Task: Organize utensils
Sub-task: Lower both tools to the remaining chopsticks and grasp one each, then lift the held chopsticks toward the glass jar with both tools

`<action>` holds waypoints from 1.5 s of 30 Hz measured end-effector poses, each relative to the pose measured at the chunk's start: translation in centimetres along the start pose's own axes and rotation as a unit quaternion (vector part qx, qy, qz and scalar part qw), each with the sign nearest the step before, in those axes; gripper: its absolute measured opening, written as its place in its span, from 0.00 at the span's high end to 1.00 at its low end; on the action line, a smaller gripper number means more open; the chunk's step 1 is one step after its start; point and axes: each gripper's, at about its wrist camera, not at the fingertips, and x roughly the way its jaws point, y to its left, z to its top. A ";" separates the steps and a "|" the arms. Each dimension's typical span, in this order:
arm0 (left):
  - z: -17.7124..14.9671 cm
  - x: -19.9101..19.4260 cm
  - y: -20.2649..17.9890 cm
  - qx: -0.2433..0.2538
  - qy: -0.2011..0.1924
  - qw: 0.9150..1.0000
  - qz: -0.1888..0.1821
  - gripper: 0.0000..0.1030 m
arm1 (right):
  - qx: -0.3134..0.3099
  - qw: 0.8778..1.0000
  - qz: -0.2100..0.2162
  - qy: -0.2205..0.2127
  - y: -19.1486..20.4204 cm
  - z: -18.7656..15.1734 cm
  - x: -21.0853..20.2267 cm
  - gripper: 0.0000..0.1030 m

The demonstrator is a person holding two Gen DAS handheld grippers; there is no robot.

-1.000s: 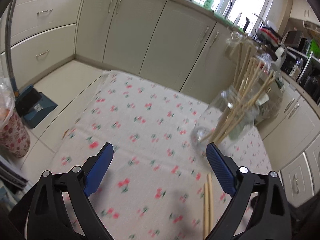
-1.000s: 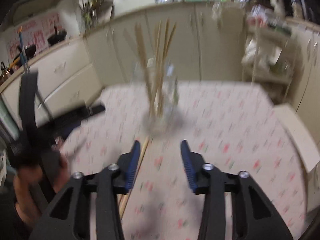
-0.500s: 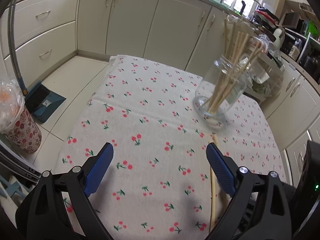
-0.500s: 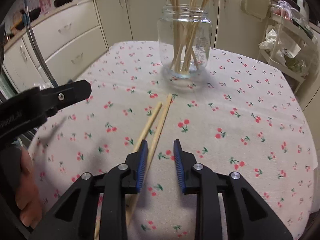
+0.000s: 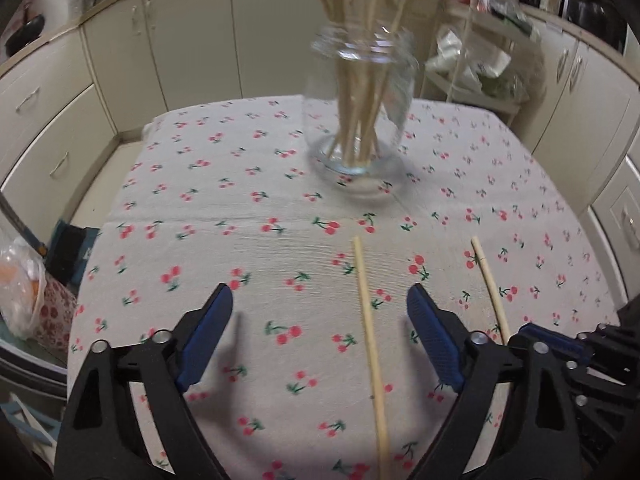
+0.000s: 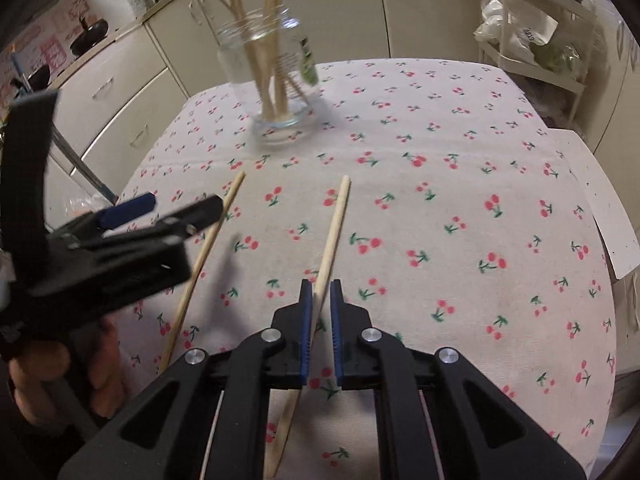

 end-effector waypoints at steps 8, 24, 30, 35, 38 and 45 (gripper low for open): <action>0.3 0.9 -1.0 0.020 0.003 1.000 0.007 0.72 | -0.035 0.999 -0.023 -0.001 0.8 2.1 1.4 0.87; 0.4 0.8 -1.4 0.050 0.017 0.998 -0.030 0.95 | -0.054 0.998 -0.034 0.004 1.1 2.7 2.1 0.94; 0.7 0.9 -1.6 0.064 0.033 0.997 -0.030 0.92 | -0.089 0.995 -0.046 0.015 2.0 2.8 2.6 0.92; 0.5 1.0 -2.1 0.074 0.022 0.997 -0.026 0.96 | -0.095 0.994 -0.048 0.006 2.0 2.5 2.6 0.94; 0.5 0.4 -1.7 0.057 0.012 0.997 -0.045 0.96 | -0.057 0.998 -0.021 0.003 0.9 2.7 2.4 0.94; 3.1 -5.0 1.7 -0.016 -0.119 0.988 -0.100 0.96 | 0.019 0.999 0.031 -0.009 -1.2 2.9 2.3 0.94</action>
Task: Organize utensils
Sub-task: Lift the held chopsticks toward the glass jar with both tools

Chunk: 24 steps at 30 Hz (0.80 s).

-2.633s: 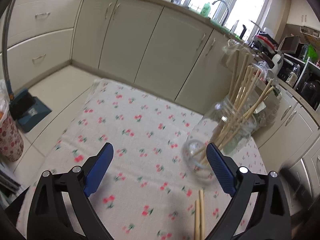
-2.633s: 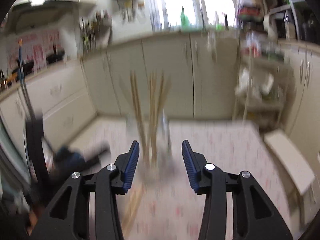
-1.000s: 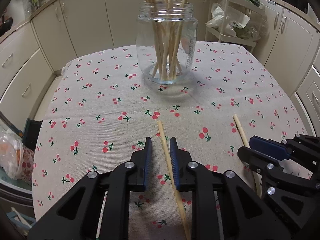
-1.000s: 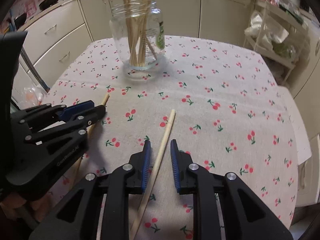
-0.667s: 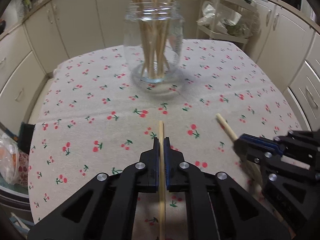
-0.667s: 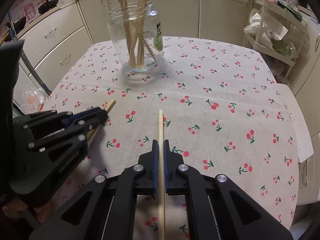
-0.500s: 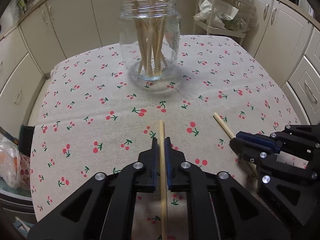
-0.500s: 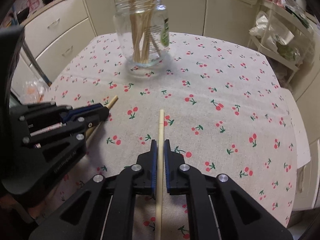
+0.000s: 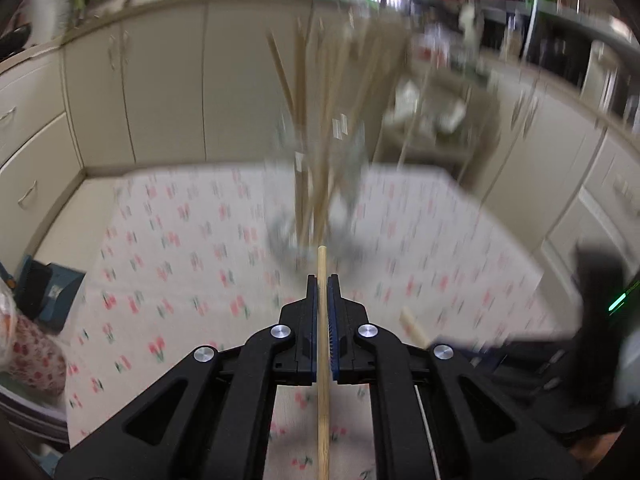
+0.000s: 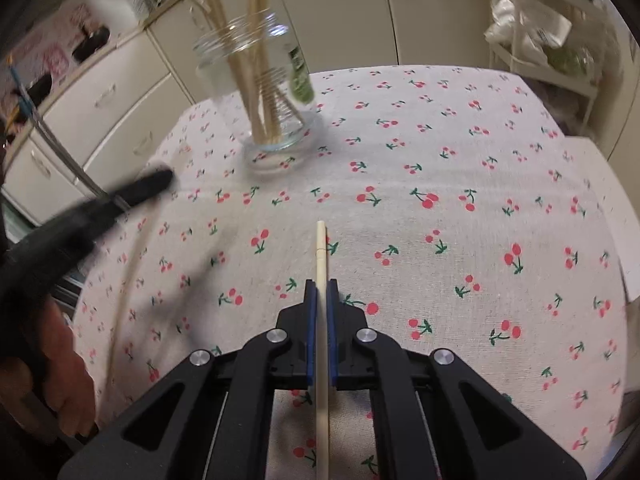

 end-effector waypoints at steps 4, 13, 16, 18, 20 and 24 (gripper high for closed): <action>2.5 -2.4 0.8 -0.028 -0.069 0.997 -0.014 0.96 | 0.024 0.999 0.015 -0.017 -0.6 0.1 -0.4 0.94; 8.0 -4.3 1.0 -0.063 -0.166 0.984 -0.022 0.96 | 0.048 0.996 0.044 -0.054 -1.2 0.6 -1.4 0.94; 9.5 -3.8 1.0 -0.072 -0.184 0.980 -0.017 0.96 | 0.055 0.995 0.052 -0.059 -1.4 0.7 -1.6 0.94; 10.3 -3.3 1.1 -0.078 -0.194 0.978 -0.014 0.96 | 0.057 0.995 0.058 -0.063 -1.4 0.8 -1.8 0.94; 11.3 -2.9 1.2 -0.088 -0.207 0.974 -0.014 0.96 | 0.058 0.994 0.061 -0.065 -1.5 0.8 -1.9 0.94; 13.0 -2.9 1.4 -0.109 -0.243 0.964 -0.012 0.96 | 0.064 0.994 0.068 -0.064 -1.6 0.8 -1.7 0.94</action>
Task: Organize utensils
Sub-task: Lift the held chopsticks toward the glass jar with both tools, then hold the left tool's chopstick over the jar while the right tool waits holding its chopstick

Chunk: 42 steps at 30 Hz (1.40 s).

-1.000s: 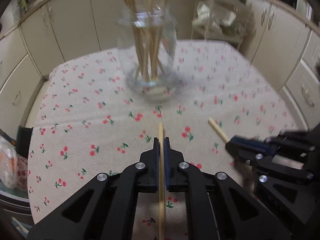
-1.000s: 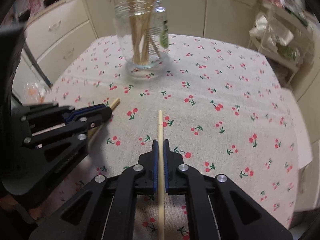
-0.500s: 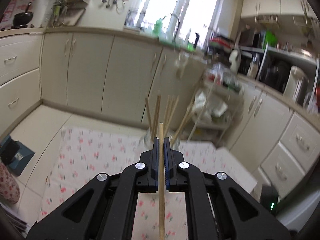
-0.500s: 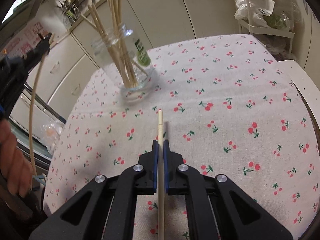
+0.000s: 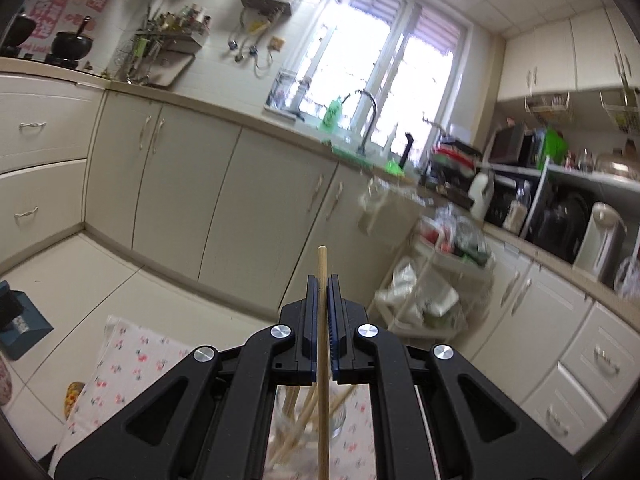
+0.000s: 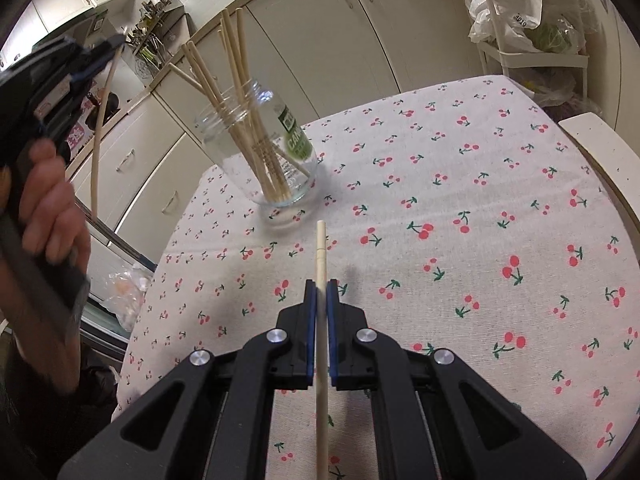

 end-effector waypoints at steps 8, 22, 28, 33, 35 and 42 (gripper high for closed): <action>1.6 2.1 -0.4 -0.008 -0.062 0.998 0.025 0.96 | 0.003 1.000 0.006 0.009 -0.1 -0.2 0.5 0.94; 0.5 5.4 -1.8 0.015 -0.128 0.990 0.057 0.96 | 0.005 1.000 0.006 0.027 -0.2 -0.6 1.8 0.94; -0.7 6.1 -2.2 0.029 -0.132 0.989 0.061 0.96 | 0.004 0.999 0.007 0.034 -0.1 -0.8 2.2 0.94; -2.4 6.3 -2.2 0.039 -0.123 0.990 0.064 0.96 | 0.006 0.999 0.008 0.035 -0.1 -0.8 2.3 0.94; -2.9 6.3 -2.0 0.040 -0.119 0.990 0.065 0.96 | 0.006 0.999 0.008 0.036 -0.1 -0.8 2.4 0.94; -4.1 6.0 -1.3 0.043 -0.104 0.992 0.063 0.96 | 0.007 0.999 0.009 0.034 -0.1 -0.8 2.2 0.94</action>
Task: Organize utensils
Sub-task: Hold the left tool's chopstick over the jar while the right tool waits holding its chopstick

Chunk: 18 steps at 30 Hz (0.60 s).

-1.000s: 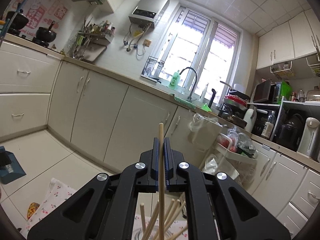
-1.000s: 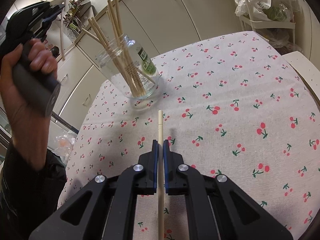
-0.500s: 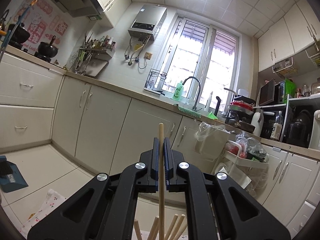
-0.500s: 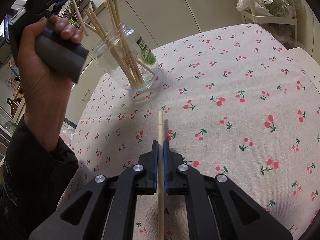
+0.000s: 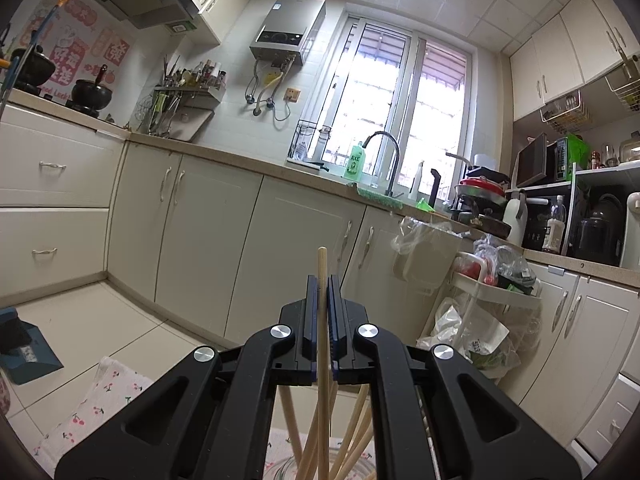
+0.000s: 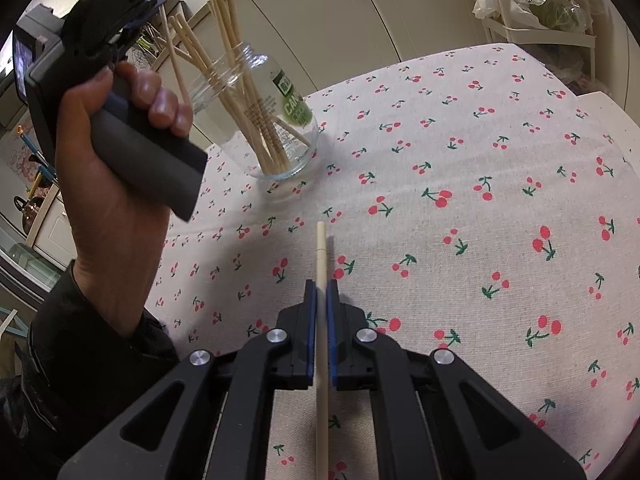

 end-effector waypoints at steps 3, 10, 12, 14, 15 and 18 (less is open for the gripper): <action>-0.1 -0.2 0.4 -0.001 0.004 1.000 0.000 0.96 | 0.000 1.000 0.001 0.000 0.0 0.0 0.0 0.94; 0.1 -0.1 1.6 -0.017 0.021 1.000 -0.002 0.96 | 0.002 1.000 0.002 -0.001 0.1 -0.1 -0.1 0.94; 0.4 -0.2 2.0 -0.023 0.022 0.999 -0.002 0.96 | 0.002 1.000 0.003 -0.001 0.1 -0.1 -0.2 0.94; 1.1 -0.4 2.2 -0.031 0.016 0.999 -0.004 0.96 | 0.002 1.000 0.004 0.000 0.2 -0.1 -0.2 0.94; 1.4 -0.5 2.2 -0.035 0.013 0.999 -0.005 0.96 | 0.002 1.000 0.004 0.000 0.2 -0.1 -0.2 0.94; 3.2 -1.1 2.2 -0.054 -0.012 0.998 -0.011 0.96 | 0.005 1.000 0.005 0.000 0.1 0.0 -0.2 0.94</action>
